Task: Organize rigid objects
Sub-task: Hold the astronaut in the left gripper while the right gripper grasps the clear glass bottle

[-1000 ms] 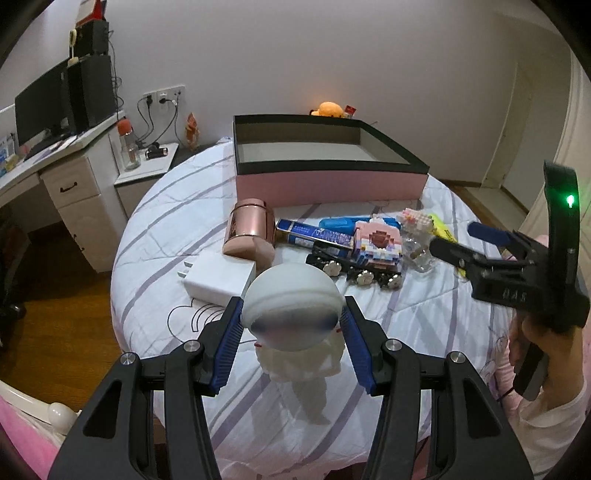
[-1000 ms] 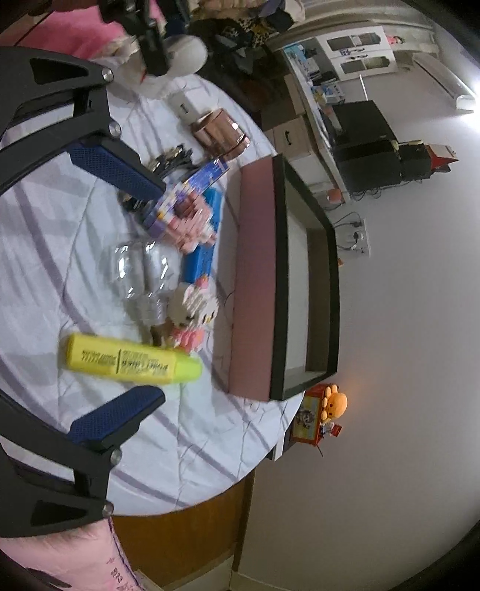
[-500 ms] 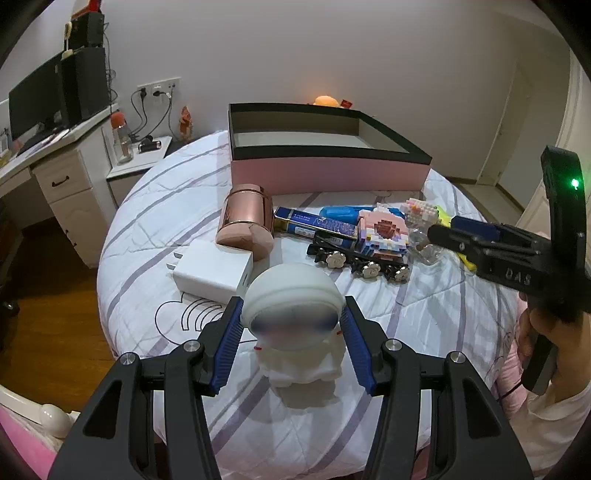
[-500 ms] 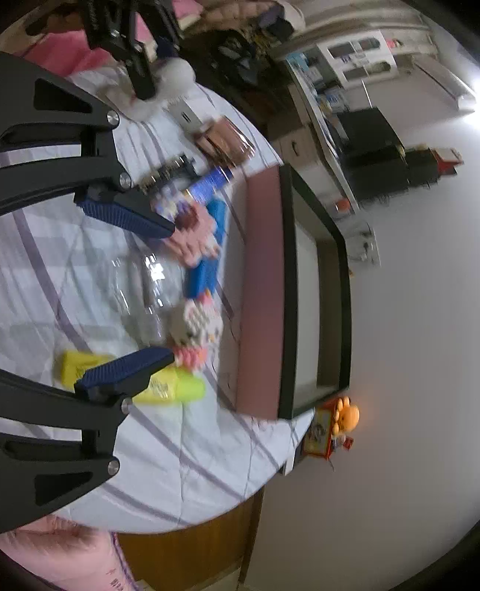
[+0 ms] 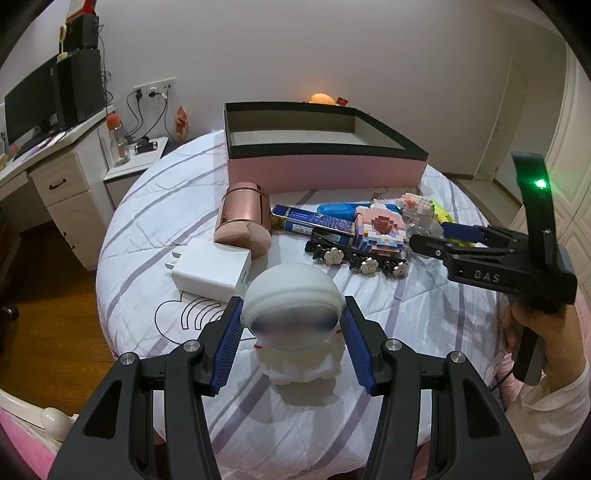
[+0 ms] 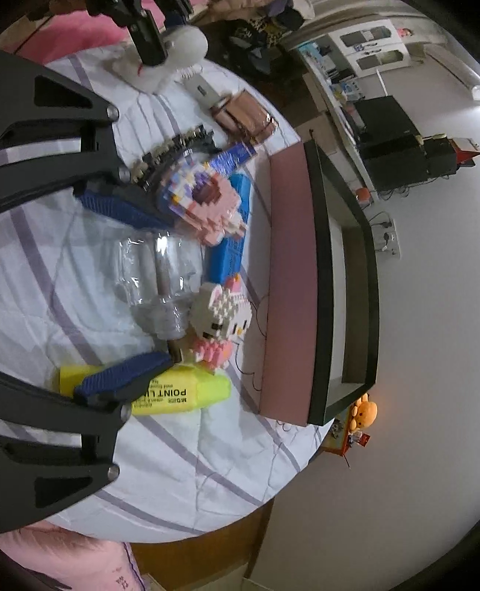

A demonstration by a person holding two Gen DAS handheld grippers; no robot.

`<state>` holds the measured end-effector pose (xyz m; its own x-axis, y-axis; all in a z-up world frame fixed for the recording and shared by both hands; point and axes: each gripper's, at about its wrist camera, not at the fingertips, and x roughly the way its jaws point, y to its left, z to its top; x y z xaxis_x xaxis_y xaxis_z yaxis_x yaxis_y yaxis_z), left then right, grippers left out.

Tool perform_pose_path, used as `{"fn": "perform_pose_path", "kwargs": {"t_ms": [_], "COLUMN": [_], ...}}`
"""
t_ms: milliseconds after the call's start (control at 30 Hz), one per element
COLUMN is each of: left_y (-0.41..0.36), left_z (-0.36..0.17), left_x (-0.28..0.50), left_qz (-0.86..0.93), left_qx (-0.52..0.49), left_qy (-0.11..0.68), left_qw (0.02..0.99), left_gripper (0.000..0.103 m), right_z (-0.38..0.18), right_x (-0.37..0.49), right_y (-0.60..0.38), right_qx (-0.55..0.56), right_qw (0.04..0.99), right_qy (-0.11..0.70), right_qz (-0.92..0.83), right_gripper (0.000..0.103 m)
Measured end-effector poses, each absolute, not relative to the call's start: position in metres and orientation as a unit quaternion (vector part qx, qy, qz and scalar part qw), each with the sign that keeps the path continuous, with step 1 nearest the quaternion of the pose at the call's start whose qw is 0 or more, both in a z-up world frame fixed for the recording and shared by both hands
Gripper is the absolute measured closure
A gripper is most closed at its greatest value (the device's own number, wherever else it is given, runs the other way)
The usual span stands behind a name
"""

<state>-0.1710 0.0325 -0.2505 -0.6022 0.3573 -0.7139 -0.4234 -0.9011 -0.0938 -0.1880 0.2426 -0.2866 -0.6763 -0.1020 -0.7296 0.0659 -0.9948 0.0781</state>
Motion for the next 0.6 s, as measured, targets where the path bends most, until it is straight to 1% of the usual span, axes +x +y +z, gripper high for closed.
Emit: {"fn": "perform_pose_path", "kwargs": {"t_ms": [33,200,367,400,467,600], "left_y": [0.033,0.032,0.035,0.035,0.035,0.039], "left_z": [-0.25,-0.251,-0.251,-0.251,-0.25,-0.248], "left_x": [-0.171,-0.171,-0.173,-0.174,-0.175,-0.175], "left_qz": [0.894,0.894,0.894,0.895,0.895,0.895], "left_qx": [-0.389,-0.389,-0.389,-0.387,-0.389,-0.388], "left_qy": [0.044,0.046,0.047,0.047,0.039,0.047], "left_qw": [0.219,0.219,0.217,0.216,0.216,0.216], "left_gripper": [0.049,0.049,0.049,0.049,0.049,0.049], "right_z": [-0.287,-0.286,-0.288,-0.288,-0.289,-0.286], "right_x": [-0.19,-0.2,-0.205,-0.205,-0.204,-0.197], "right_y": [0.244,0.25,0.249,0.249,0.25,0.252], "right_qx": [0.401,0.41,0.413,0.412,0.411,0.404], "right_qw": [0.043,0.043,0.059,0.062,0.069,0.077], "right_qy": [-0.021,-0.013,-0.006,-0.006,-0.01,-0.018], "right_qz": [-0.915,-0.911,-0.909,-0.909,-0.909,-0.911], "right_gripper": [0.024,0.024,0.024,0.028,0.028,0.028]}}
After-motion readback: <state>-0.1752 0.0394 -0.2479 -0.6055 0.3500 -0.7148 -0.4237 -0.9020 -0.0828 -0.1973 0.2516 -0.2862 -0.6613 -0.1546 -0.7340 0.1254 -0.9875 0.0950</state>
